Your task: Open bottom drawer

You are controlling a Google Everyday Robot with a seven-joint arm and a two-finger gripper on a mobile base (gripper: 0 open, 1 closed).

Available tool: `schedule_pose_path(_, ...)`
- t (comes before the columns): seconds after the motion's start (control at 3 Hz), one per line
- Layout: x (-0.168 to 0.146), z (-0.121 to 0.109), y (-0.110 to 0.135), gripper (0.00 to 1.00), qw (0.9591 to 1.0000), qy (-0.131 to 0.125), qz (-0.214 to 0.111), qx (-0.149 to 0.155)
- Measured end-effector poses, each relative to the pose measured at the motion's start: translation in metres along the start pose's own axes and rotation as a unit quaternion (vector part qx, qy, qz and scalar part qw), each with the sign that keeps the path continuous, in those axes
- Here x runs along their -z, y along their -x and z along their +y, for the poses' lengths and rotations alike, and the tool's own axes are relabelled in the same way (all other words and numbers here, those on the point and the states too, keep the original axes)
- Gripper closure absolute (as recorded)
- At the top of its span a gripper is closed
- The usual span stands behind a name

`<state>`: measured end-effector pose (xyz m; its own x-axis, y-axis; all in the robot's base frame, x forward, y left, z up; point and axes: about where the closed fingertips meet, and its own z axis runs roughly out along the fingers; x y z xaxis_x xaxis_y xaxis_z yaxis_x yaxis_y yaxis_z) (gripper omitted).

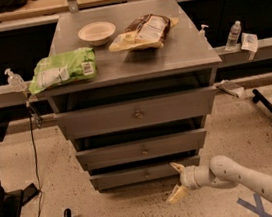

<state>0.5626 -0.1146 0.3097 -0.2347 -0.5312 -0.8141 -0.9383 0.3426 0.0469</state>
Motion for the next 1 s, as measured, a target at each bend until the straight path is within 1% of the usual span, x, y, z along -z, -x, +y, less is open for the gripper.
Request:
schedule_pose_path(0.33,-0.025,-0.017,-0.012,0.0,0.9972,-0.013,0.063,0.039)
schedule_pose_path(0.67,-0.044,-0.025,-0.024,0.0,0.9899,-0.023,0.122,0.068)
schedule_pose_path(1.0,-0.058,-0.035,-0.036,0.0,0.9862,-0.032,0.135,0.089)
